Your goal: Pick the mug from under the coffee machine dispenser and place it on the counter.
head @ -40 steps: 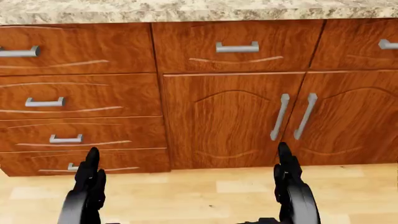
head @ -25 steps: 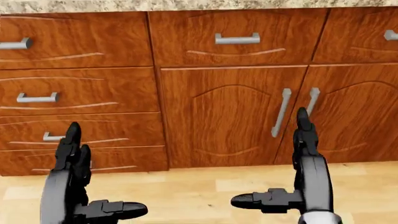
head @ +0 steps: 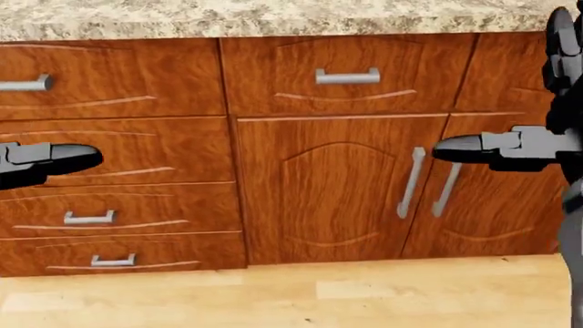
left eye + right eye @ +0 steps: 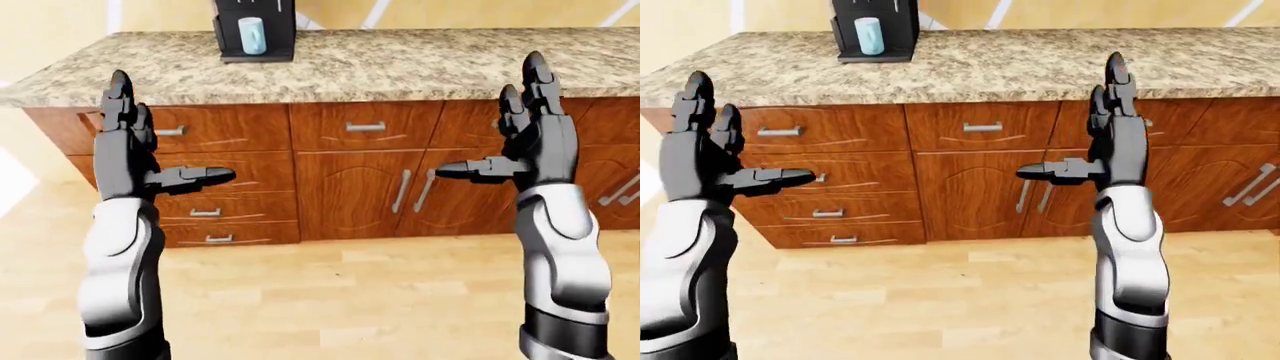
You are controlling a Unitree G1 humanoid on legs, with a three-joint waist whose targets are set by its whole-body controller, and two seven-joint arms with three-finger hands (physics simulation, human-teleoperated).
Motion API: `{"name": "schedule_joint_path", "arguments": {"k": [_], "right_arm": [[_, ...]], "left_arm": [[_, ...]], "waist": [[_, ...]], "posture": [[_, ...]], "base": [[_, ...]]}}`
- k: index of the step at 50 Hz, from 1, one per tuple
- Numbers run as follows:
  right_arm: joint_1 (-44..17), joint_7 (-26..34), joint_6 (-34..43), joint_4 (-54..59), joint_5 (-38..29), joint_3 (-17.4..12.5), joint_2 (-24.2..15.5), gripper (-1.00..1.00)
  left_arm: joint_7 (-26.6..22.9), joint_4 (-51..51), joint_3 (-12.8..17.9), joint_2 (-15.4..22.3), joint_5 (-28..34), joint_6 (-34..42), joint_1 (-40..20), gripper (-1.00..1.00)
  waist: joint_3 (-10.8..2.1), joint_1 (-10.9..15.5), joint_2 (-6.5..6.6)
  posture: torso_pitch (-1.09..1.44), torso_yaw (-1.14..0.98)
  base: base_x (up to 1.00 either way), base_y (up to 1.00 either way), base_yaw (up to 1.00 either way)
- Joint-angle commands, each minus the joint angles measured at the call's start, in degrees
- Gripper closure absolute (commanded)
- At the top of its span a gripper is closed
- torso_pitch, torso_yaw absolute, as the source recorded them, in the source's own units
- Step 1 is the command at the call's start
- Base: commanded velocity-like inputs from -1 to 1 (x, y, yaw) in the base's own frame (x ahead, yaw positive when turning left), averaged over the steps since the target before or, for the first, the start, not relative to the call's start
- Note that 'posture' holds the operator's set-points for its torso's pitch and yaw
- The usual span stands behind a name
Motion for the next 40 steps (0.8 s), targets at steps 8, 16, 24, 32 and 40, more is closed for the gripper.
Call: {"name": "schedule_joint_path", "arguments": {"k": [8,16,24,32,40], "right_arm": [[-6.1,-0.6,1.7,-0.7,3.1,-3.0,-6.2,-1.0],[-8.0,-1.0,2.7,-0.9,4.1,-3.3,-8.5,-1.0],[-8.4,-0.8,3.3,-1.0,4.4,-3.3,-8.8,-1.0],[-8.4,-0.5,3.4,-1.0,4.6,-3.4,-8.9,-1.0],[-8.4,-0.3,3.6,-1.2,4.8,-3.4,-9.1,-1.0]], "left_arm": [[2.2,-0.3,3.3,6.5,-3.5,0.6,-5.7,-1.0],[3.3,1.9,4.5,9.7,-5.2,0.0,-7.6,-1.0],[3.6,2.8,4.7,10.7,-5.9,-0.1,-8.0,-1.0],[3.8,2.5,4.8,11.1,-6.4,0.4,-8.0,-1.0],[3.7,2.3,4.9,11.5,-6.2,0.3,-7.9,-1.0]], "waist": [[-0.71,0.0,0.06],[0.3,0.0,0.45],[0.93,-0.1,0.17],[0.76,-0.2,3.47],[0.44,0.7,-1.57]], "posture": [[0.0,0.0],[0.0,0.0],[0.0,0.0],[0.0,0.0],[0.0,0.0]], "base": [[0.0,0.0,0.0],[0.08,0.0,0.0],[0.2,0.0,0.0],[0.22,0.02,0.0],[0.22,0.07,0.0]]}}
